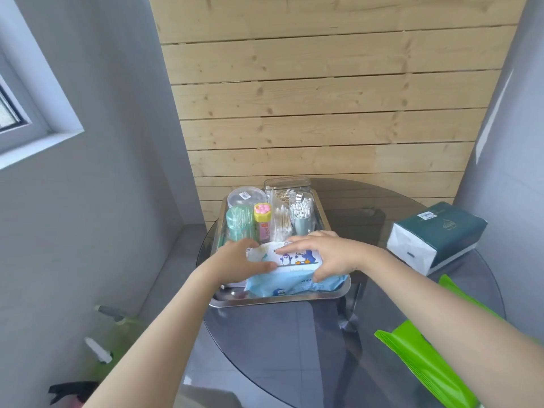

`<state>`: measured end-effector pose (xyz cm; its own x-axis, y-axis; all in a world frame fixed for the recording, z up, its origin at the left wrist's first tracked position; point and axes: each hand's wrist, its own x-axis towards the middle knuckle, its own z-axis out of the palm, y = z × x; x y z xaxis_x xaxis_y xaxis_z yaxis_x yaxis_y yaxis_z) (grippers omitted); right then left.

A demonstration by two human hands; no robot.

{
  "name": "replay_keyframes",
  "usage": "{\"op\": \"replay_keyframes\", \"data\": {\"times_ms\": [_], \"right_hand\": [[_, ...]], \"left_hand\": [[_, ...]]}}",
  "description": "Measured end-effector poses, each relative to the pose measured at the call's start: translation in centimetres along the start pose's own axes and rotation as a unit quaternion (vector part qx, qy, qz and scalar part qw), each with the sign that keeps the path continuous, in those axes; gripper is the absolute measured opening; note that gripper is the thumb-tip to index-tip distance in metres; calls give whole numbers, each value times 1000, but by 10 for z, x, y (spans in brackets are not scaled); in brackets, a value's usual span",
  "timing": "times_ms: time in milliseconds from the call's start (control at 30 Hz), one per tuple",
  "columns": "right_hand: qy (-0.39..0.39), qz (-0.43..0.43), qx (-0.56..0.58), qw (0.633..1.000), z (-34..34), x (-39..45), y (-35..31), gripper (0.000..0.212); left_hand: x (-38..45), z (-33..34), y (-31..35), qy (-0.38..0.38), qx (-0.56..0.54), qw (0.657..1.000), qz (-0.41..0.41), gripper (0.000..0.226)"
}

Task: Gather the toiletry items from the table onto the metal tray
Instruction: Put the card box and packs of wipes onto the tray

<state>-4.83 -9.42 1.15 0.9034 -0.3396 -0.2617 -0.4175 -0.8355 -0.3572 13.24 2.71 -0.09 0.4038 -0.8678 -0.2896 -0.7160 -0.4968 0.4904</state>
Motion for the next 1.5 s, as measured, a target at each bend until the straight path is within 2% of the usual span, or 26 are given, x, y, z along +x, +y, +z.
{"op": "replay_keyframes", "data": {"times_ms": [133, 200, 267, 367, 467, 533, 600, 667, 767, 867, 933, 1000, 1100, 1233, 1300, 1367, 1500], "right_hand": [[-36, 2, -10, 999, -4, 6, 5, 75], [-41, 4, 12, 999, 1, 6, 11, 70], [-38, 1, 8, 999, 13, 5, 18, 65], [-20, -3, 3, 1000, 24, 3, 23, 58], [40, 5, 74, 996, 18, -11, 26, 51], [111, 29, 102, 988, 12, -33, 31, 45], [152, 60, 118, 979, 5, -56, 37, 37], [150, 102, 138, 974, 1, -78, 45, 30], [145, 190, 101, 966, 3, -108, 62, 28], [123, 285, 32, 950, 15, -136, 78, 49], [104, 332, 17, 937, 22, -153, 84, 63], [87, 344, 74, 932, 27, -165, 87, 69], [91, 329, 142, 929, 34, -175, 86, 71], [147, 325, 171, 918, 37, -174, 80, 63], [162, 324, 199, 911, 36, -170, 76, 60], [179, 319, 234, 901, 34, -163, 72, 58], [240, 289, 342, 862, 26, -139, 60, 51]], "left_hand": [[5, 10, 1, 22, 9, 997, 70, 70], [5, 14, 5, 5, 20, 995, 100, 66], [7, 16, 8, -21, 53, 993, 100, 64], [8, 15, 13, -15, 86, 991, 97, 62], [0, 18, 22, 41, 106, 985, 127, 53], [-8, 26, 36, 83, 65, 978, 180, 38], [-18, 32, 55, 89, 1, 968, 234, 21], [-28, 40, 75, 47, -49, 961, 267, 13], [-39, 59, 101, -33, -47, 960, 274, 13], [-46, 85, 118, -146, 18, 960, 238, 25], [-47, 101, 124, -221, 18, 951, 213, 34], [-44, 113, 125, -271, -44, 944, 183, 41], [-44, 123, 126, -295, -162, 932, 131, 37], [-46, 125, 127, -254, -270, 925, 87, 20], [-44, 115, 126, -192, -327, 924, 59, 12], [-44, 100, 124, -121, -381, 916, 45, 14], [-50, 68, 120, -16, -439, 896, 68, 16]]}}
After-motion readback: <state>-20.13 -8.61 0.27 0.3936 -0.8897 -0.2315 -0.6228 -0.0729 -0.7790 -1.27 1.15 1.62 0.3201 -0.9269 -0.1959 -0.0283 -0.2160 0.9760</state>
